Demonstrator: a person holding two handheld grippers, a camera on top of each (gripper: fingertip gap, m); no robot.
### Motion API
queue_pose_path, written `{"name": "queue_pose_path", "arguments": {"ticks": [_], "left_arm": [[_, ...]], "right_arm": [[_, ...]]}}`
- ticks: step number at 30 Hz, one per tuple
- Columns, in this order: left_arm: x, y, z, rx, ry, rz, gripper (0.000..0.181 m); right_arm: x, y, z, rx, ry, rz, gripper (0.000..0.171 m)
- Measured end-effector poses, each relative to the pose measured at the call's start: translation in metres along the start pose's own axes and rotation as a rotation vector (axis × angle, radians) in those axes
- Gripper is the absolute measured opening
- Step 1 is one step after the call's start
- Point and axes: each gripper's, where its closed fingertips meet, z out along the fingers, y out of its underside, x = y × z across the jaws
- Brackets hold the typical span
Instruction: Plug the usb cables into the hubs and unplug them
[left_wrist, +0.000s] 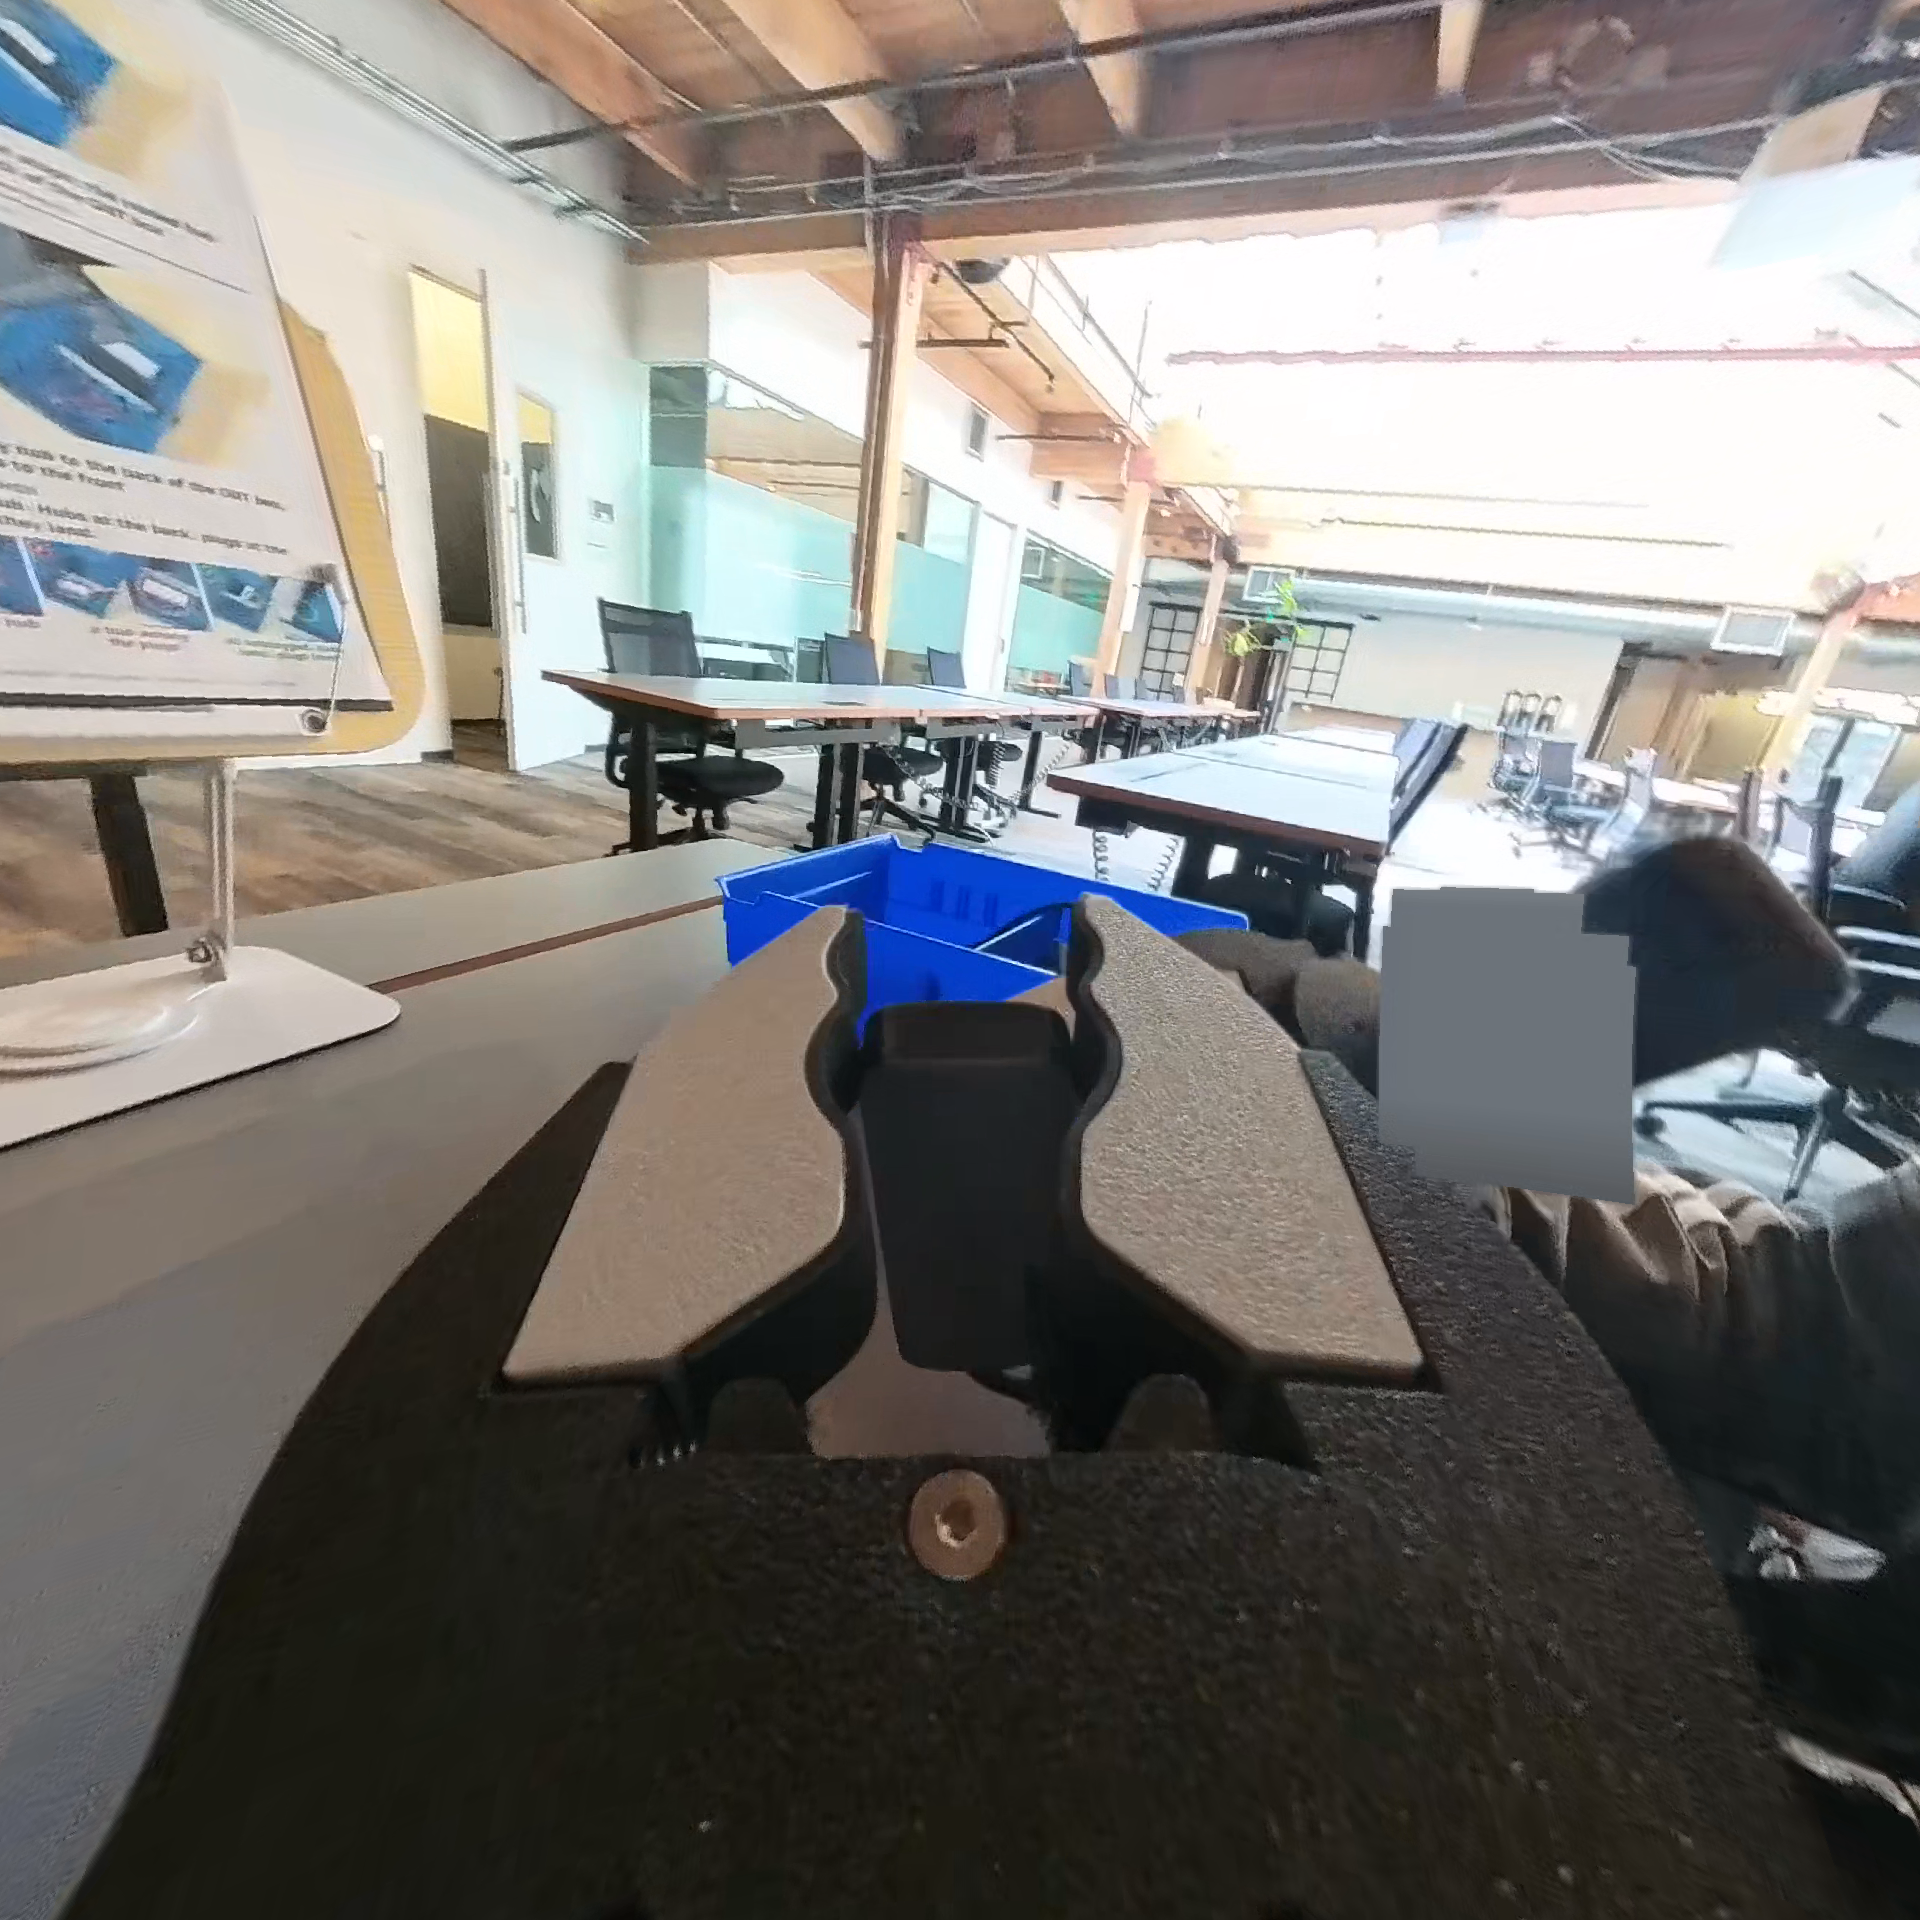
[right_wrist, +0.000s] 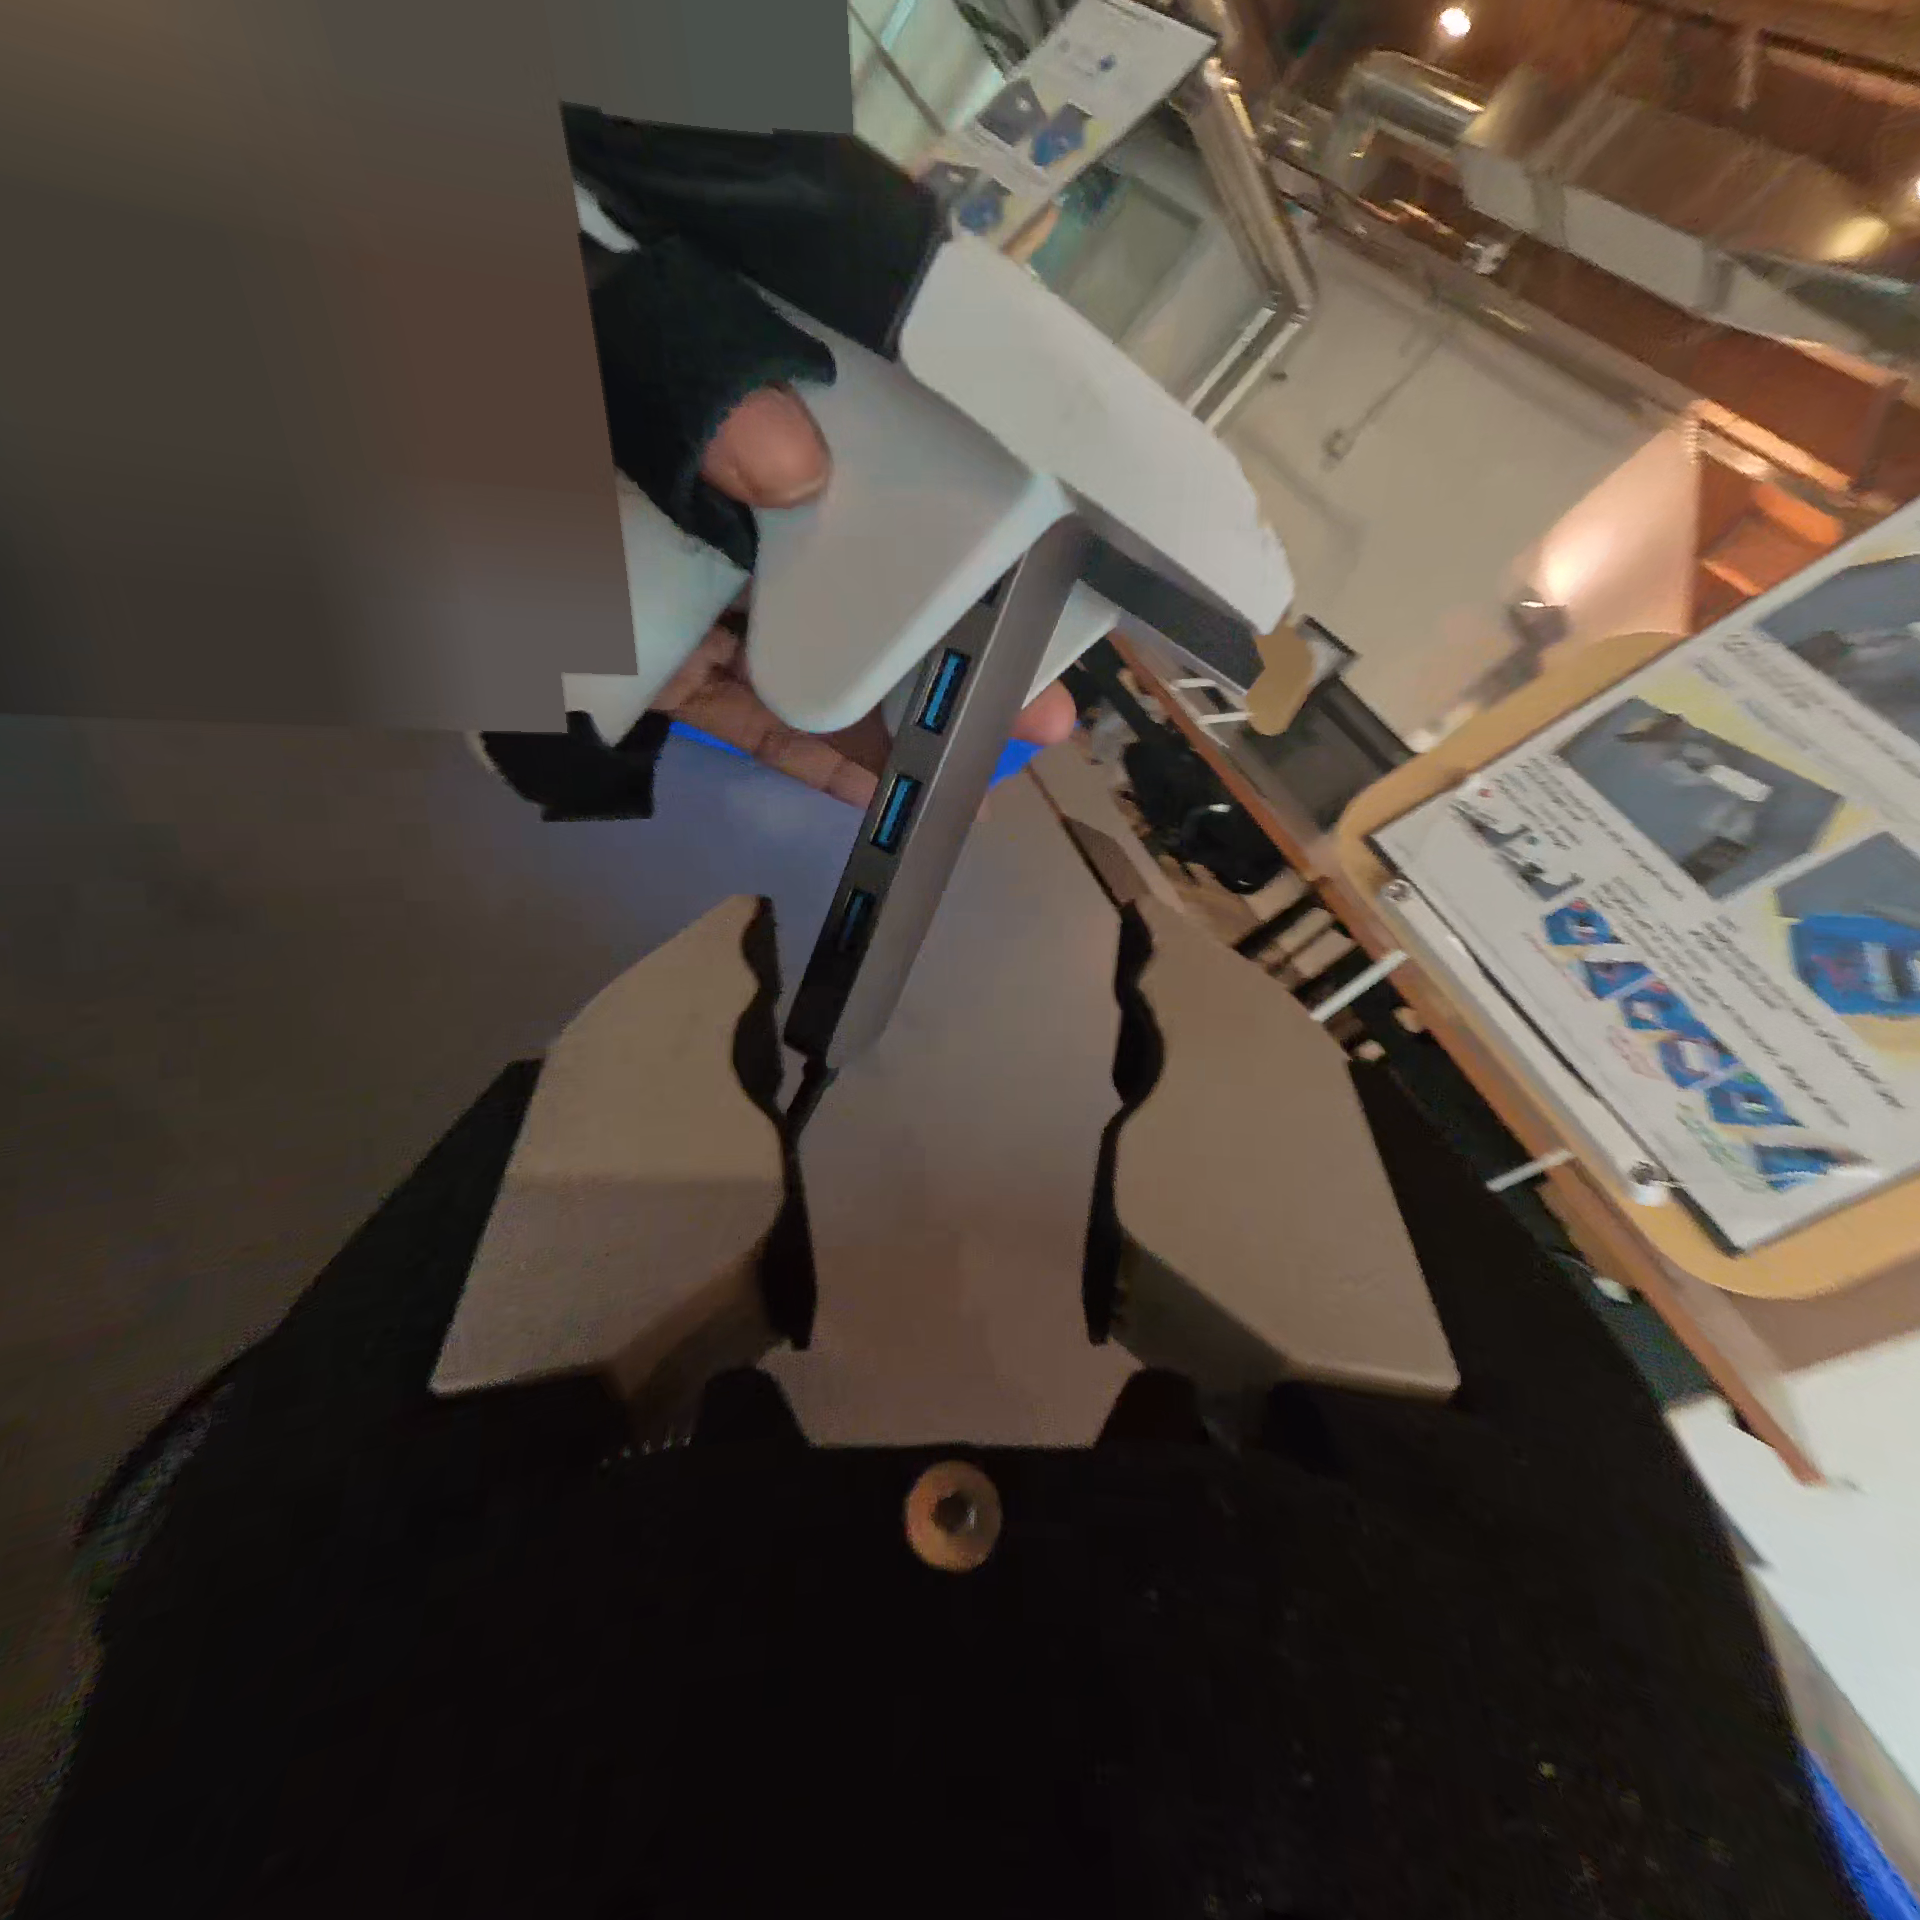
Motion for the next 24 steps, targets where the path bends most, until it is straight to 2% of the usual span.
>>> {"name": "queue_pose_path", "arguments": {"ticks": [1,5,8,9,14,15,16,19,22,24], "left_arm": [[0.001,-0.001,0.001,0.013,-0.002,-0.014,0.037],[0.005,0.001,0.006,0.036,-0.024,-0.067,0.037],[0.008,-0.001,0.008,0.059,-0.03,-0.078,0.037],[0.01,-0.003,0.007,0.063,-0.023,-0.064,0.037],[0.031,0.007,0.002,-0.094,0.185,0.001,0.039],[0.035,0.008,-0.001,-0.117,0.221,0.032,0.047],[0.037,0.01,-0.005,-0.145,0.236,0.083,0.054],[0.04,0.026,-0.018,-0.291,0.264,0.319,0.058],[0.027,0.052,-0.026,-0.48,0.196,0.671,0.054],[0.021,0.055,-0.022,-0.498,0.139,0.848,0.045]], "right_arm": [[0.001,0.001,0.001,-0.017,0.031,-0.019,0.053],[-0.002,0.002,0.004,-0.072,0.082,-0.11,0.05],[-0.004,0.003,0.003,-0.112,0.103,-0.175,0.021],[-0.001,0.003,0.001,-0.119,0.12,-0.203,0.02],[0.01,0.004,-0.012,-0.122,0.052,-0.251,0.014],[0.011,0.005,-0.015,-0.124,0.027,-0.279,0.014],[0.011,0.008,-0.018,-0.138,-0.005,-0.312,0.014],[0.005,0.017,-0.027,-0.183,-0.117,-0.37,0.014],[-0.002,0.021,-0.032,-0.204,-0.193,-0.381,0.014],[-0.003,0.025,-0.034,-0.234,-0.206,-0.402,0.014]]}}
